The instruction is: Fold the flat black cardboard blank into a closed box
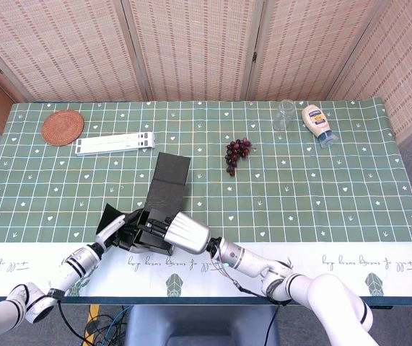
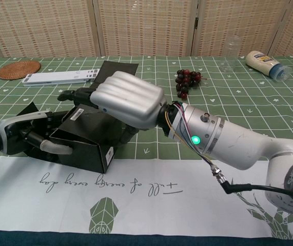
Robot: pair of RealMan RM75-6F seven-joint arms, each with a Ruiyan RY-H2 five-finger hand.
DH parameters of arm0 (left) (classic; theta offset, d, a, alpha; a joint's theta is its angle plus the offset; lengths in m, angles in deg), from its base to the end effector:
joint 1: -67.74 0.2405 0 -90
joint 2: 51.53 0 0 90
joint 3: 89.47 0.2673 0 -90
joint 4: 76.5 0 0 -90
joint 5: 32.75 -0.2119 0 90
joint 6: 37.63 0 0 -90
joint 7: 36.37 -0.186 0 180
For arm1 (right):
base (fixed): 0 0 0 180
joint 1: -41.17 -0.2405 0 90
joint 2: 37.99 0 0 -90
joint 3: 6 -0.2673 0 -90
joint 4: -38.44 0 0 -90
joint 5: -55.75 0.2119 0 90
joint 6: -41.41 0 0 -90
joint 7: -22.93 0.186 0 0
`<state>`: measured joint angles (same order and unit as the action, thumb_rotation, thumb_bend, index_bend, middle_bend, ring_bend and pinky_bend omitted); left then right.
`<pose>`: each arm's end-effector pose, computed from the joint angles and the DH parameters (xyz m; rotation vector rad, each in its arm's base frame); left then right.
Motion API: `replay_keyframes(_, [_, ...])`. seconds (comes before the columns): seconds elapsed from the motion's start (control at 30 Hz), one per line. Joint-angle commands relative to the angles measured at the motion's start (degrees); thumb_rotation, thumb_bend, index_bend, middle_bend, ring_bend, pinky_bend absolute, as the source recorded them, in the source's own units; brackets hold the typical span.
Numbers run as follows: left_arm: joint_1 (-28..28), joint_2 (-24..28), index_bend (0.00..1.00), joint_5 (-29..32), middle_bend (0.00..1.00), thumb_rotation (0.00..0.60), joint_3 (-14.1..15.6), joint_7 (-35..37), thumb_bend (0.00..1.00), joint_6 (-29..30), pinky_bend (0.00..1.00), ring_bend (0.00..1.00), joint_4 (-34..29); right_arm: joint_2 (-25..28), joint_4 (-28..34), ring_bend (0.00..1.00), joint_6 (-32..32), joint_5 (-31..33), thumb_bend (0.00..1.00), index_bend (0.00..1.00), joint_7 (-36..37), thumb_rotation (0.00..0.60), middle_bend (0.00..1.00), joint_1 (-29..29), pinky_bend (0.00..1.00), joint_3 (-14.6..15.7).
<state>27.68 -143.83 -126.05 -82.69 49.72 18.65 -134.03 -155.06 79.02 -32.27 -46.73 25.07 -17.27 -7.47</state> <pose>-0.2411 0.3614 -0.0635 -1.4395 -2.2675 -1.3283 -0.0067 -0.3537 -0.1361 2.2193 -0.1138 1.4598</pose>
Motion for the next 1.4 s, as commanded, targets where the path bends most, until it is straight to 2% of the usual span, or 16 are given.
replay_keyframes(0.03, [0.0,0.0,0.14,0.0,0.17,0.600,0.0,0.0,0.11,0.1,0.72,0.62,-0.1,0.4,0.5,0.69,0.5,0.1,0.14,0.16,-0.3,0.600,0.29,-0.2,0.99,0.0])
replay_keyframes(0.73, [-0.2,0.4,0.14,0.2,0.17,0.600,0.1,0.3,0.11,0.2,0.72,0.62,-1.0,3.6,5.6,0.70,4.6,0.3,0.15,0.21,-1.6,0.600,0.34,-1.2,0.99,0.7])
replay_keyframes(0.97, [-0.3,0.3,0.14,0.1,0.17,0.600,0.1,0.4,0.11,0.3,0.72,0.62,-1.1,4.1,6.7,0.70,3.7,0.0,0.17,0.26,-1.3,0.600,0.35,-0.9,0.99,0.9])
replay_keyframes(1.27, [-0.4,0.2,0.14,0.0,0.17,0.600,0.2,0.3,0.11,0.4,0.72,0.62,-1.3,4.1,6.7,0.72,3.3,-0.3,0.17,0.35,-1.4,0.600,0.44,-0.6,1.00,1.1])
replay_keyframes(1.4, [-0.3,0.1,0.14,0.1,0.17,0.600,0.2,0.3,0.11,0.5,0.72,0.62,-1.3,4.5,7.0,0.72,3.7,-0.4,0.18,0.36,-1.4,0.600,0.44,-0.6,1.00,1.3])
